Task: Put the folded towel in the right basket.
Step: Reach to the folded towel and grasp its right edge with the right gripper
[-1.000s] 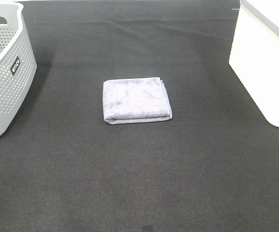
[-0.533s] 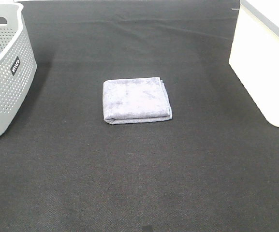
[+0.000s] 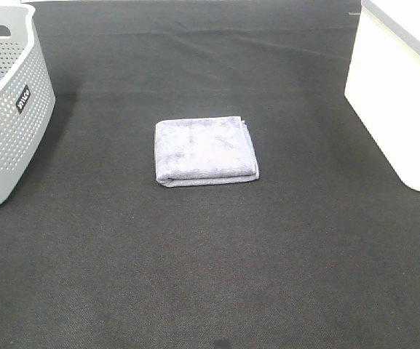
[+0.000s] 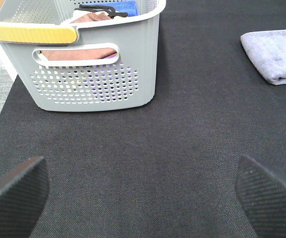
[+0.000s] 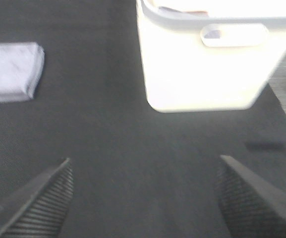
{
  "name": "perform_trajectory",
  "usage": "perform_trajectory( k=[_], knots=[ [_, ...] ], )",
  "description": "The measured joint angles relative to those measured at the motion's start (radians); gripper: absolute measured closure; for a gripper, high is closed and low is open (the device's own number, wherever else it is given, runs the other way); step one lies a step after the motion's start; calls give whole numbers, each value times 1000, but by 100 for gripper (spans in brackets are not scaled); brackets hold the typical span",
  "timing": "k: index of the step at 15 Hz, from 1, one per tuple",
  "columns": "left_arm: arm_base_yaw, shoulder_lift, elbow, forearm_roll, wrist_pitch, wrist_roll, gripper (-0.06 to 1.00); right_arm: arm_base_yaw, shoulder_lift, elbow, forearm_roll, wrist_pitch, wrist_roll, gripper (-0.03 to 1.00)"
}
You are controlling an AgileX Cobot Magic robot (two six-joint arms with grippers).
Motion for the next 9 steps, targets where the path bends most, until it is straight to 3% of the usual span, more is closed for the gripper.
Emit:
perform_trajectory(
  k=[1,5,9],
  knots=[
    [0,0,0,0,0,0,-3,0,0,0,0,0,0,22],
    [0,0,0,0,0,0,-3,0,382,-170,101,-95,0,22],
    [0,0,0,0,0,0,-3,0,785,-416,178,-83,-88,22]
  ],
)
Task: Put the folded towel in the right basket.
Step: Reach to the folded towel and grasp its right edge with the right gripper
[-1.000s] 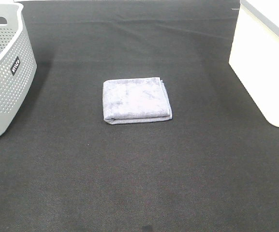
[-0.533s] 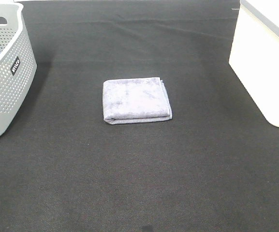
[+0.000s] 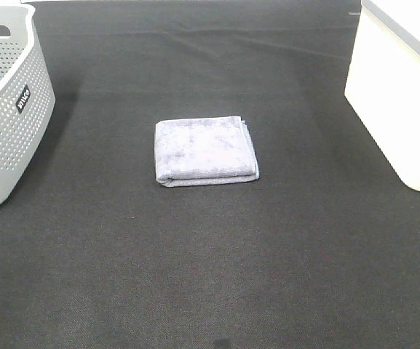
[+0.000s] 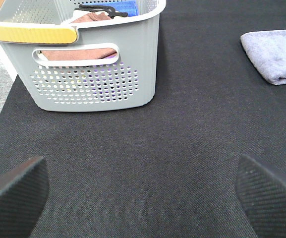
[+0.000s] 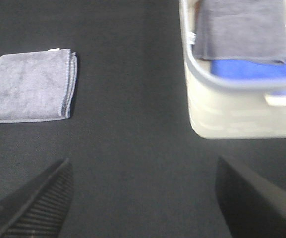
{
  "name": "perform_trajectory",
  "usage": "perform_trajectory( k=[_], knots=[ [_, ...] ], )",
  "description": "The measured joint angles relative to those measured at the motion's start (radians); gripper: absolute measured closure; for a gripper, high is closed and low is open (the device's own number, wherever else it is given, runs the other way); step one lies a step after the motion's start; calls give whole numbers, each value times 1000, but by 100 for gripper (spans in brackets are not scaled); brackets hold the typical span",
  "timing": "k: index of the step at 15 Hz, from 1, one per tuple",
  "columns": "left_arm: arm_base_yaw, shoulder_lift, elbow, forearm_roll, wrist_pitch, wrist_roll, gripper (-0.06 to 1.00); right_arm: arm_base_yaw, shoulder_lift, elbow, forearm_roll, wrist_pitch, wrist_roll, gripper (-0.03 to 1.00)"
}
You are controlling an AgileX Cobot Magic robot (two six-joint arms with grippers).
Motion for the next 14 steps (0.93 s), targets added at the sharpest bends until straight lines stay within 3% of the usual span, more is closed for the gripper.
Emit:
perform_trajectory(
  k=[8,9,12,14],
  knots=[
    [0,0,0,0,0,0,-3,31,707,-782,50,250,-64,22],
    [0,0,0,0,0,0,-3,31,707,-782,50,250,-64,22],
    [0,0,0,0,0,0,-3,164,911,-1001,25,302,-70,22],
    [0,0,0,0,0,0,-3,227,997,-1041,24,306,-70,22]
  ],
)
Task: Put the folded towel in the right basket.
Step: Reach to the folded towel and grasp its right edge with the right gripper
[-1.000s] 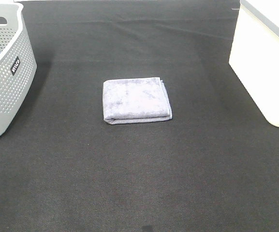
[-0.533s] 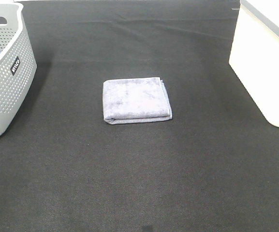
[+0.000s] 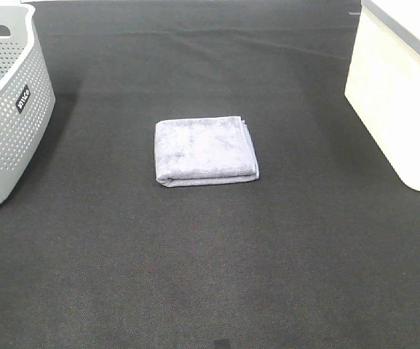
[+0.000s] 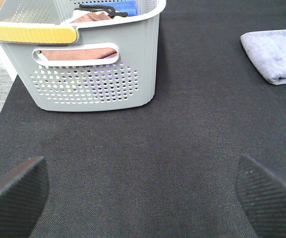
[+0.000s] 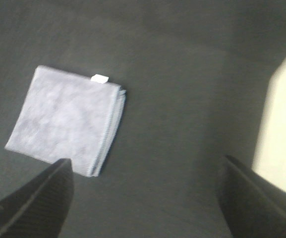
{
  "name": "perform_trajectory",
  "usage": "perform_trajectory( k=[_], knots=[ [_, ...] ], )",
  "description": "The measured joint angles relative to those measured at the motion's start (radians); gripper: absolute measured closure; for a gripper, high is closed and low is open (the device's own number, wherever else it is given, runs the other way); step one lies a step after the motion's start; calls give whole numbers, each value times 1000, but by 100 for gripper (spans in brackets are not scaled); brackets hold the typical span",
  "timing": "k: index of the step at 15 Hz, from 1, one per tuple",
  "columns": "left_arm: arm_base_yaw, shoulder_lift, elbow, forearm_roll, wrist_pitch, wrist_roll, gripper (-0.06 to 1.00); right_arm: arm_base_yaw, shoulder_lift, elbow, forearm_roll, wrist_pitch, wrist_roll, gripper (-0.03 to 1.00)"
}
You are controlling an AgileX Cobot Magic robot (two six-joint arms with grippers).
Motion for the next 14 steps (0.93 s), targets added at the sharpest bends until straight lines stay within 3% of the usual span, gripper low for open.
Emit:
perform_trajectory(
  k=[3,10,14],
  knots=[
    [0,0,0,0,0,0,-3,60,131,-19,28,6,20,22],
    [0,0,0,0,0,0,-3,64,401,-30,134,-15,76,22],
    [0,0,0,0,0,0,-3,64,491,-136,172,1,78,22]
  ],
)
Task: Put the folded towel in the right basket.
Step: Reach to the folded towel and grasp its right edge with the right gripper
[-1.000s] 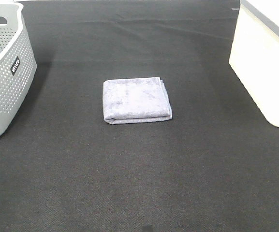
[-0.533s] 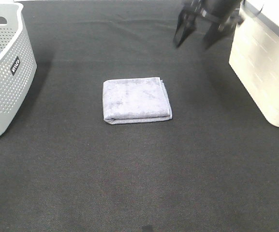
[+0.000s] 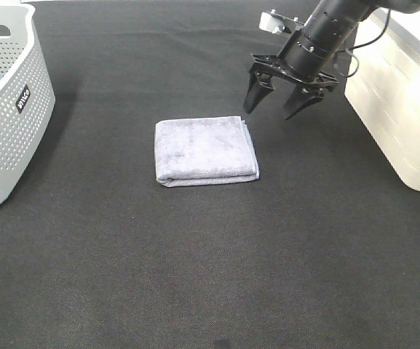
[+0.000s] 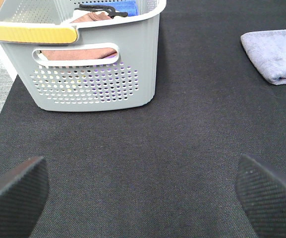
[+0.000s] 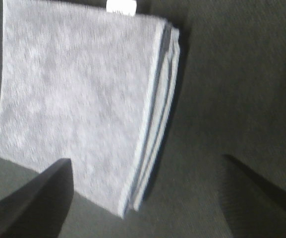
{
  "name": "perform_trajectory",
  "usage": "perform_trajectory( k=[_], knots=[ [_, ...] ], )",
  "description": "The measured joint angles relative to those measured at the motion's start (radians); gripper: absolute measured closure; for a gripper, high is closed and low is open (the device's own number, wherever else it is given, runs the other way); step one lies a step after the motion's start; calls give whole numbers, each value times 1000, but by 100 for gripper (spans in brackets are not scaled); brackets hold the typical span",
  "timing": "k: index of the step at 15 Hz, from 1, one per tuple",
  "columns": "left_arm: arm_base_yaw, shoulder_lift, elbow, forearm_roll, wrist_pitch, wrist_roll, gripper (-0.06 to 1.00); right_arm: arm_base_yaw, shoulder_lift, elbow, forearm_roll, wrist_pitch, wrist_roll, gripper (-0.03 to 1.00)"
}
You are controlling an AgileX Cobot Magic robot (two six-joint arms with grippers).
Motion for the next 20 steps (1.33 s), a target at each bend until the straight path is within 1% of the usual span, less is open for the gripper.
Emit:
perform_trajectory(
  k=[2,4,6,9,13,14,15,16,20],
  knots=[
    [0,0,0,0,0,0,-3,0,52,-73,29,27,4,22],
    [0,0,0,0,0,0,-3,0,106,-107,83,33,10,22],
    [0,0,0,0,0,0,-3,0,143,-108,125,38,11,22],
    [0,0,0,0,0,0,-3,0,181,-108,157,38,7,22],
    [0,0,0,0,0,0,-3,-1,211,-115,162,38,-2,22],
    [0,0,0,0,0,0,-3,-1,213,-117,173,38,-13,23],
    [0,0,0,0,0,0,-3,0,216,-117,194,38,-35,25],
    [0,0,0,0,0,0,-3,6,226,-117,219,38,-59,31],
    [0,0,0,0,0,0,-3,7,230,-117,247,38,-63,84]
  ],
)
